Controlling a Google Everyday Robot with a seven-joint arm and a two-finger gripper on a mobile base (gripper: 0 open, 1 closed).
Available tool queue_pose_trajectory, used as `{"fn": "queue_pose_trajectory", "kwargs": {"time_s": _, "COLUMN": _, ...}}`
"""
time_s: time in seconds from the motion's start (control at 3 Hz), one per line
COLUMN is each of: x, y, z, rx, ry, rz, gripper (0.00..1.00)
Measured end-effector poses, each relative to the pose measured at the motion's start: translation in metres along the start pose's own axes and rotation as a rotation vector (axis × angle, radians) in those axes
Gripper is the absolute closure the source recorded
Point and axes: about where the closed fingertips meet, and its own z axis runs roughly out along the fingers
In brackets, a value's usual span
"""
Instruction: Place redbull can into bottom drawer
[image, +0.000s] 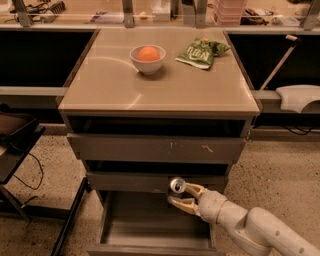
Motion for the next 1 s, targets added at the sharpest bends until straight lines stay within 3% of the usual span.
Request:
{"fn": "queue_pose_trajectory", "kwargs": {"time_s": 0.33, "x": 0.083, "y": 0.005, "z": 0.036, "rx": 0.026, "ry": 0.06, "rz": 0.061, "gripper": 1.0}}
{"fn": "queue_pose_trajectory", "kwargs": {"time_s": 0.67, "x": 0.152, "y": 0.02, "z": 0.039, "rx": 0.041, "ry": 0.139, "rz": 0.139, "gripper": 1.0}}
{"fn": "queue_pose_trajectory", "kwargs": {"time_s": 1.0, "x": 0.154, "y": 0.021, "z": 0.04, "rx": 0.044, "ry": 0.127, "rz": 0.139, "gripper": 1.0}}
